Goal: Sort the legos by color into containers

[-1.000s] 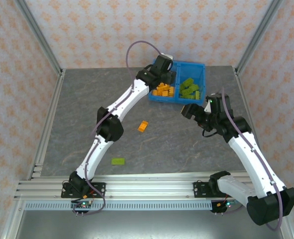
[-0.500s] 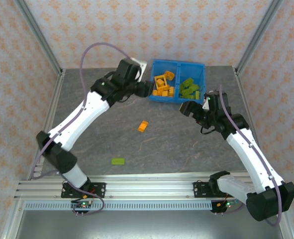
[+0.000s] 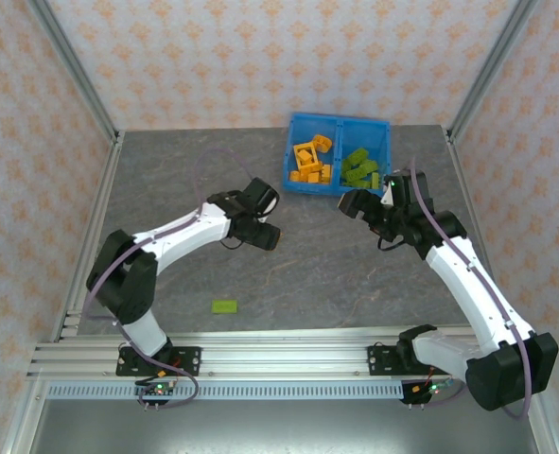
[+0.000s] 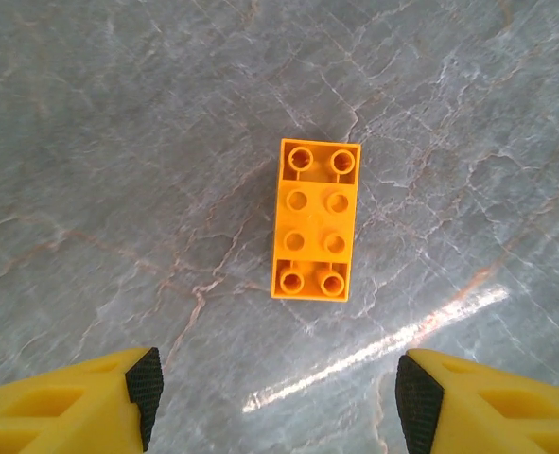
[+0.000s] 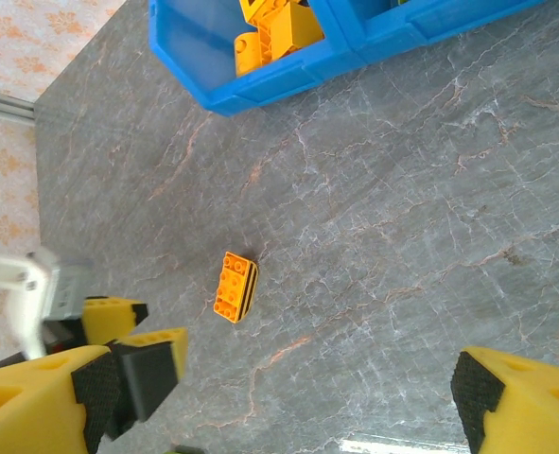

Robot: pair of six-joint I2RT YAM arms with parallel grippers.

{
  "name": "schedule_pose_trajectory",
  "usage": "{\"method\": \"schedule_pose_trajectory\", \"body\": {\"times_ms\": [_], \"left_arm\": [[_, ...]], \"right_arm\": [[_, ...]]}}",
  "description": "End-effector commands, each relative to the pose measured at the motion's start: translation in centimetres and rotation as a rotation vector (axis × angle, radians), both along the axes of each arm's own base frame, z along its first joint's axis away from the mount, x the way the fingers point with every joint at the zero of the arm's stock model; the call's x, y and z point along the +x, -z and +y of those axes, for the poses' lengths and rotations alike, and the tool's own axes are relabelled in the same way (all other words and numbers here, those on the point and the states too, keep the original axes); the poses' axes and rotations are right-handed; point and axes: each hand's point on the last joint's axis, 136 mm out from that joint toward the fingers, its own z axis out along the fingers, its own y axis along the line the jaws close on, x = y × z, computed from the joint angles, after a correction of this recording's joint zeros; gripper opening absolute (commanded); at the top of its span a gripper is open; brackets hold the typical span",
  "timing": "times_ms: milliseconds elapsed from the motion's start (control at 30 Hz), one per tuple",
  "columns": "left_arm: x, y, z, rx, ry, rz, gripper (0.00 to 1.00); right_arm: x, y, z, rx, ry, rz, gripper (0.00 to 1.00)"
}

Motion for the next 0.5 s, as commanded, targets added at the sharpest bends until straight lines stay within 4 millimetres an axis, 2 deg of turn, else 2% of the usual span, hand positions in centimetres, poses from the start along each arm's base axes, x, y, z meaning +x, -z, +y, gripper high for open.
{"method": "schedule_pose_trajectory", "body": {"times_ms": [0, 133, 233, 467], "left_arm": [[1.8, 0.6, -1.6, 0.003, -0.003, -0.040, 0.69], [2.4, 2.7, -2.9, 0.029, 0.020, -0.006, 0.69], [2.8, 4.3, -3.1, 0.052, 0.015, 0.011, 0.68], [2.6, 5.8, -2.6, 0.075, -0.009, 0.027, 0.49]], "right_arm": [[-0.3, -0.9, -0.1, 0.005, 0.007, -0.026, 0.93], [-0.6, -1.0, -0.3, -0.003, 0.012, -0.029, 0.93], [-0.8, -0.9, -0.6, -0.013, 0.016, -0.027, 0.93], [-0.9, -0.9, -0.7, -0.011, 0.024, -0.028, 0.93]]}}
